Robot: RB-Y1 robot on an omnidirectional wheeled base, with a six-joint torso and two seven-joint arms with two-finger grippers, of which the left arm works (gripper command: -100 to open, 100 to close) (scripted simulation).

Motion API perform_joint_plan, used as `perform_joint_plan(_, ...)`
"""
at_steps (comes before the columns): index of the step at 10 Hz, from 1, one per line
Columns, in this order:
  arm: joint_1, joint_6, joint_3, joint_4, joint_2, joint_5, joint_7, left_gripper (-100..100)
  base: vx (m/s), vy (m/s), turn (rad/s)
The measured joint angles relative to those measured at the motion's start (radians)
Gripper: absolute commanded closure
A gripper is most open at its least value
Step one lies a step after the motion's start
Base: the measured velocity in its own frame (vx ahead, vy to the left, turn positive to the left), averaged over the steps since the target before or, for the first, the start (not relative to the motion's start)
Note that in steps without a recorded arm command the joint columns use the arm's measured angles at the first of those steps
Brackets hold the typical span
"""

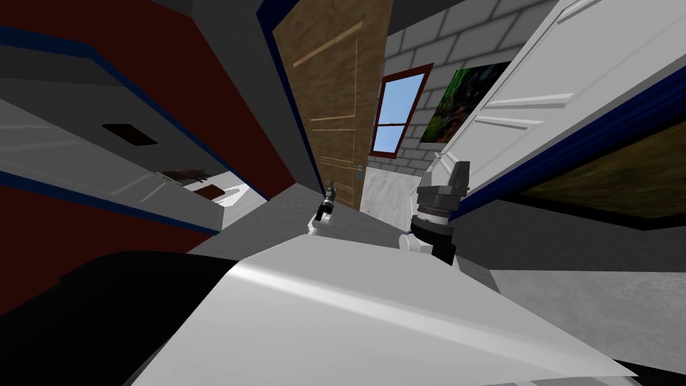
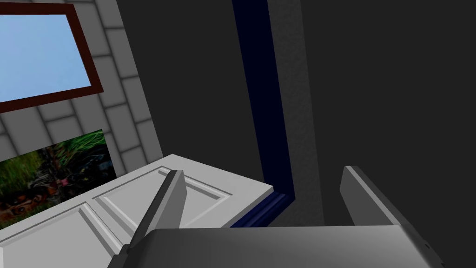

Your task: Push the door open

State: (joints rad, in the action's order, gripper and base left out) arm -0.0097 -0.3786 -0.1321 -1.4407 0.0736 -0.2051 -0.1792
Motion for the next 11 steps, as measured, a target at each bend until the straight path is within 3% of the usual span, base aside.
perform_joint_plan(6, -0.096, -0.008, -0.031, 0.156, -0.005, -0.042, -0.017, -100, 0.090, 0.052, -0.056)
perform_joint_plan(11, -0.166, -0.011, -0.056, 0.271, -0.027, -0.071, -0.038, -100, 0.088, 0.053, -0.053)
